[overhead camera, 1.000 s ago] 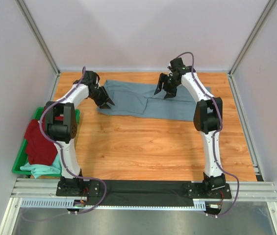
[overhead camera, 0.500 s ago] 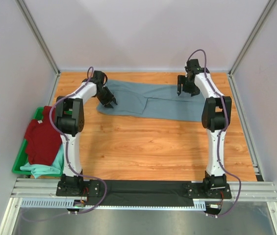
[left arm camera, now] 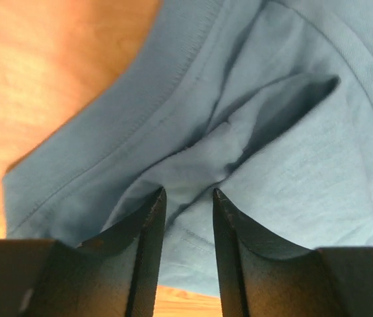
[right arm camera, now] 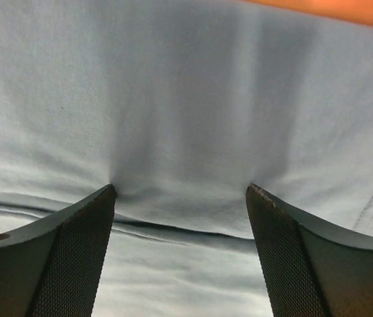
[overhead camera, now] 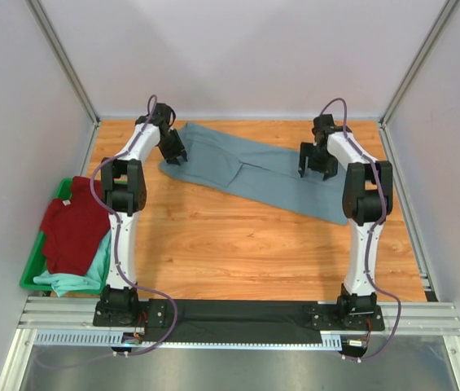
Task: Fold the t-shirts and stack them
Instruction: Fold the tshirt
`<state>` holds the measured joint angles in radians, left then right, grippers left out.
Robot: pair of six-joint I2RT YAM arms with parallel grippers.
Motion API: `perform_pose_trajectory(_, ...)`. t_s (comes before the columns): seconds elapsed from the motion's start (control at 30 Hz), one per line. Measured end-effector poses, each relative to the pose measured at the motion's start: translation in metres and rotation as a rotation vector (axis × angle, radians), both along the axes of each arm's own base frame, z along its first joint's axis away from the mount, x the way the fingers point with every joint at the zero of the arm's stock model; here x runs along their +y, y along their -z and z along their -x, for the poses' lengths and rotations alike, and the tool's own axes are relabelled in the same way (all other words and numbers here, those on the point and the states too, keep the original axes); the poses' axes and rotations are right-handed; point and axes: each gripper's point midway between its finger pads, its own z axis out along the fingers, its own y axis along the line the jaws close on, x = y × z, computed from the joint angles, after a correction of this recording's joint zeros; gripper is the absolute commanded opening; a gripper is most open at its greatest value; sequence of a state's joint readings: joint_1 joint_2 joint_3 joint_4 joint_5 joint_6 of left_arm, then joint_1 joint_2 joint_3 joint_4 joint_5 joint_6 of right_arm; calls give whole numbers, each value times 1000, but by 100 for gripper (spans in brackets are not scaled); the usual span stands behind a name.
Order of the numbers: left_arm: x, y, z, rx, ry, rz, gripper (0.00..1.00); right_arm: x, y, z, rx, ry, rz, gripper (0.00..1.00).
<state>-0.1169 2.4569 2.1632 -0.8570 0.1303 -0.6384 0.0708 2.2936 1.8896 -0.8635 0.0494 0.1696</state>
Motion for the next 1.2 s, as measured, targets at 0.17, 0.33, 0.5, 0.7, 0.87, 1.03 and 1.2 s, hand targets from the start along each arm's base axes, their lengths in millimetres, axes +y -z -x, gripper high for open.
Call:
perform_pose_trajectory(0.17, 5, -1, -8, -42, 97, -32, 44, 7, 3, 76, 115, 68, -18, 83)
perform_pose_trajectory(0.33, 3, -3, -22, -98, 203, 13, 47, 34, 6, 147, 183, 119, -53, 85)
perform_pose_trajectory(0.5, 5, -10, -40, -175, 283, 43, 52, 91, 5, 223, 251, 108, -129, 86)
perform_pose_trajectory(0.7, 23, -41, -59, -280, 278, 67, 59, 135, -11, 250, 283, 23, -178, 88)
perform_pose_trajectory(0.87, 29, -84, -33, -310, 194, 77, 54, 138, -52, 207, 138, -169, -140, 100)
perform_pose_trajectory(1.03, -32, -121, 35, -315, 119, 54, 55, 148, -64, 199, 87, -355, -103, 100)
perform_pose_trajectory(1.2, -137, -123, 55, -306, 135, 147, 50, 165, -53, 193, 95, -493, -59, 99)
